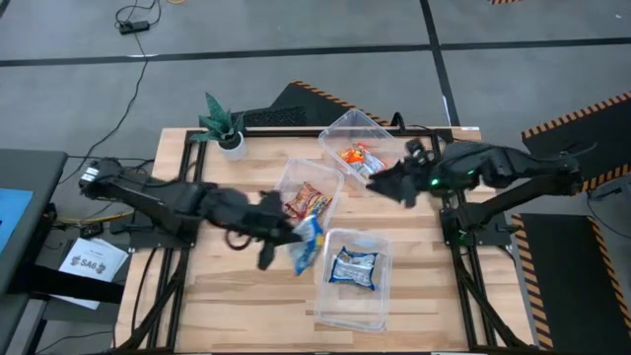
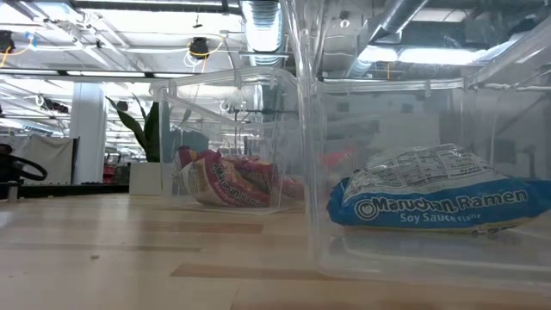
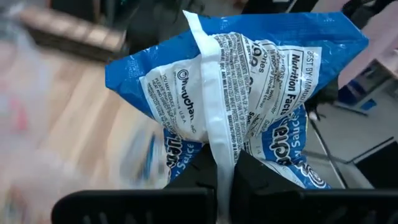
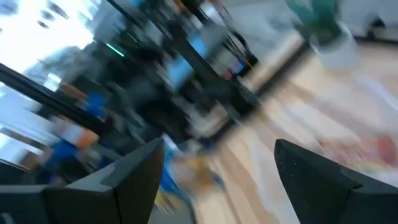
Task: Sort Maruchan noodles
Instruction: Put the blue noodle pack into the bottom transparent bin
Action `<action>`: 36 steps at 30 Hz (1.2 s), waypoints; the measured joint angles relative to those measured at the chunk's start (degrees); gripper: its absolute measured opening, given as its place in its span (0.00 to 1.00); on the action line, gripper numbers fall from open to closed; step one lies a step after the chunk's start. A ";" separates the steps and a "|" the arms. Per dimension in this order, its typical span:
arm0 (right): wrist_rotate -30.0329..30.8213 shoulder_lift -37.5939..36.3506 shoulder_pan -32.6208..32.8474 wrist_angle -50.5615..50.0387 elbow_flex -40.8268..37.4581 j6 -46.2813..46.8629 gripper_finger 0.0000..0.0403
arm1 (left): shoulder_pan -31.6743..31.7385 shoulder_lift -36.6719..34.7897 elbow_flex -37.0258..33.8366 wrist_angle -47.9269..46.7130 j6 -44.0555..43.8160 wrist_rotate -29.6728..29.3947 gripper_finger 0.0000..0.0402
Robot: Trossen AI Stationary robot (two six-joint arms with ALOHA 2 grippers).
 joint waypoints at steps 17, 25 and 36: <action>10.72 -9.41 -0.23 3.54 0.01 -7.70 0.81 | 3.81 23.42 9.41 24.79 7.34 10.35 0.00; 10.87 -9.11 -0.25 3.42 0.01 -9.12 0.81 | 4.24 24.35 9.97 23.98 7.71 9.35 0.00; 10.88 -9.15 -0.29 3.64 0.01 -9.73 0.81 | 4.26 24.35 10.01 26.89 7.37 9.56 0.00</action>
